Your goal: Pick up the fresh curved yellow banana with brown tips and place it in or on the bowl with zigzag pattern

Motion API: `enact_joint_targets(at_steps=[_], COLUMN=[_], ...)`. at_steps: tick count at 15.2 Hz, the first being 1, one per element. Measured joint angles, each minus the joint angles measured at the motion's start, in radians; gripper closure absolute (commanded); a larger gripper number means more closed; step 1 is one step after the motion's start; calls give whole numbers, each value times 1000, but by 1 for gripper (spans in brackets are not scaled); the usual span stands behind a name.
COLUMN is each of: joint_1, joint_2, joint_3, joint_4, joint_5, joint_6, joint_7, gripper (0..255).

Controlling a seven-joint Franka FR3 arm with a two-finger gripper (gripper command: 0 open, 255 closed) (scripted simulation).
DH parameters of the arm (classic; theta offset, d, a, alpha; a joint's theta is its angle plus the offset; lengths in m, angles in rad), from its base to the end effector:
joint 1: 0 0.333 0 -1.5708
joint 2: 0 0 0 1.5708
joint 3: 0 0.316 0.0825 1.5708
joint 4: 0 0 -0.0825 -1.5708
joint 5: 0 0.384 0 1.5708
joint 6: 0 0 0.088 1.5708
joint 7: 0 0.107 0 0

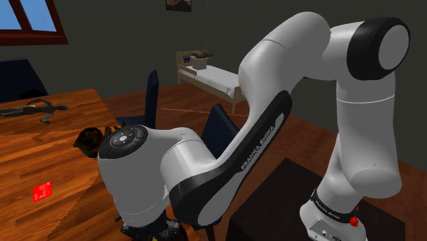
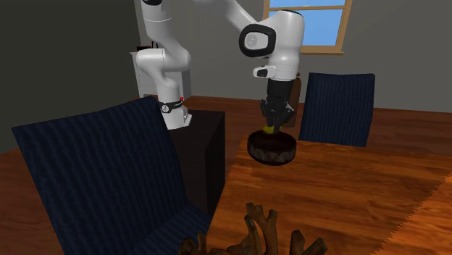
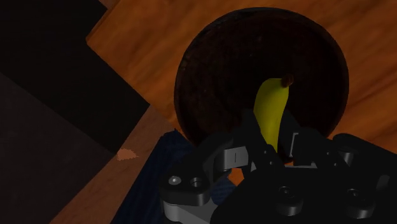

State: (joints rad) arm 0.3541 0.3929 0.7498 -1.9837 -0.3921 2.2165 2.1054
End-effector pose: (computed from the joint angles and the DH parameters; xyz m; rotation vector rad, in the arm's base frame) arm 0.2967 0.5204 0.3117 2.8736 -1.1987 0.0677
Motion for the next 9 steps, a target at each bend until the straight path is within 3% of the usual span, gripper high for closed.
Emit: enact_joint_targets(at_steps=[9], joint_1=[22], joint_2=[43], joint_3=[-25], joint_4=[-12], joint_5=[-42], joint_6=[44], joint_7=[31], gripper=[255])
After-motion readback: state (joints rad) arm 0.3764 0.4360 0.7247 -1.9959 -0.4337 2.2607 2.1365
